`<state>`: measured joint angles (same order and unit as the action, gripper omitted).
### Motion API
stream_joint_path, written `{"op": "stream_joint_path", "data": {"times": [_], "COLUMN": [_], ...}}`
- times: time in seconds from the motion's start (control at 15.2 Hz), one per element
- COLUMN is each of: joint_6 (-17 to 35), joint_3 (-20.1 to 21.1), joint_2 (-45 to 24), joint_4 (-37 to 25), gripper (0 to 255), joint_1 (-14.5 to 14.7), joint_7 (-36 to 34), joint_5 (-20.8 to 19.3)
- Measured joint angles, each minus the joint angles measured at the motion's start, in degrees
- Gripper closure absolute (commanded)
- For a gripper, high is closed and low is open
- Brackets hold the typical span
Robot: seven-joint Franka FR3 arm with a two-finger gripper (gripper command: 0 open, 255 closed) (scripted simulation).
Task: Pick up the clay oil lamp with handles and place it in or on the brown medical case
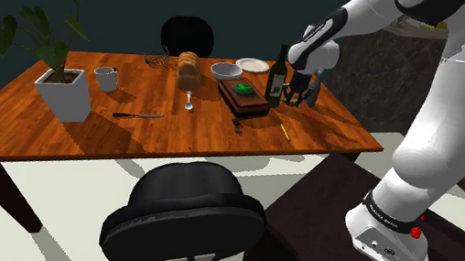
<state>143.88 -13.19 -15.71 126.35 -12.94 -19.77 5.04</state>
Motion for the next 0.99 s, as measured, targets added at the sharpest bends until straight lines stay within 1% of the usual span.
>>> {"op": "stream_joint_path", "data": {"times": [0.4, 0.86, 0.99], "joint_6": [-4.3, -8.6, -9.9], "joint_3": [-0.6, -1.0, -0.5], "joint_2": [3.9, 6.9, 5.6], "joint_4": [-0.5, -2.0, -4.4], "gripper": [255, 255, 255], "joint_1": [0.5, 0.7, 1.3], "joint_7": [-1.1, -1.8, -2.9], "joint_5": [-1.6, -2.8, -2.6]}}
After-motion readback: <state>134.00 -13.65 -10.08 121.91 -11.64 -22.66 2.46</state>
